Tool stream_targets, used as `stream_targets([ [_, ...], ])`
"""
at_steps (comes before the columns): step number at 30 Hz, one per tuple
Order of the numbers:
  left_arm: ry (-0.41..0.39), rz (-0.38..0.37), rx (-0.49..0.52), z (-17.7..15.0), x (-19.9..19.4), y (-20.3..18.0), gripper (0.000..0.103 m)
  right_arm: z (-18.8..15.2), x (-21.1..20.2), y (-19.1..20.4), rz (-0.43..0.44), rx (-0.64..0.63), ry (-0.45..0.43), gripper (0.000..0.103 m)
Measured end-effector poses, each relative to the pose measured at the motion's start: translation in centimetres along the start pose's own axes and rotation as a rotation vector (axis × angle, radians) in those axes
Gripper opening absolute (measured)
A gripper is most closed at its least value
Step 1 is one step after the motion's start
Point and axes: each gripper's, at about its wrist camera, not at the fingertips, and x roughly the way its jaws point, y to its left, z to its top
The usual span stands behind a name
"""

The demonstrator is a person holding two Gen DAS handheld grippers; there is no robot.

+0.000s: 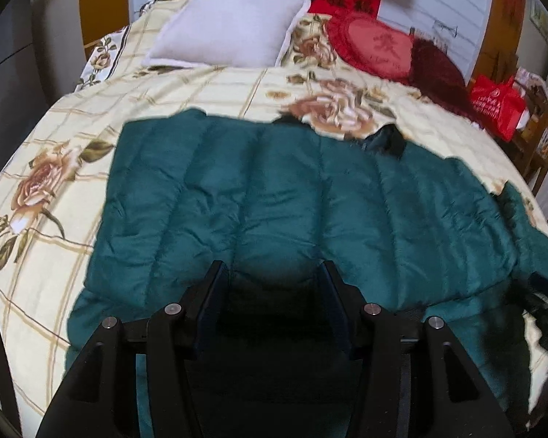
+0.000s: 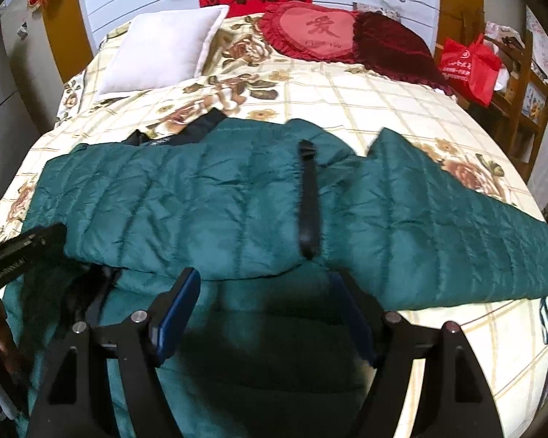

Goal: Fold large clothes

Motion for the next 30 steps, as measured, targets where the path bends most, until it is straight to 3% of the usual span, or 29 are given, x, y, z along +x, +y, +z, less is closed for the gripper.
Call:
stream_targets([
  [12, -0.026, -0.025, -0.009, -1.0, 0.4, 0.4, 0.034, 1.3, -2.2, -12.0, -0.199, 0.105, -0.035, 0.081],
  [25, -0.038, 0.007, 0.022, -1.3, 0.6, -0.1, 0.036, 2.0, -4.5, -33.9, -0.397, 0.382, -0.056, 0.082],
  [30, -0.040, 0.008, 0.024, -1.4, 0.6, -0.2, 0.036, 2.0, -2.7, -38.9, -0.440, 0.439, 0.004, 0.084],
])
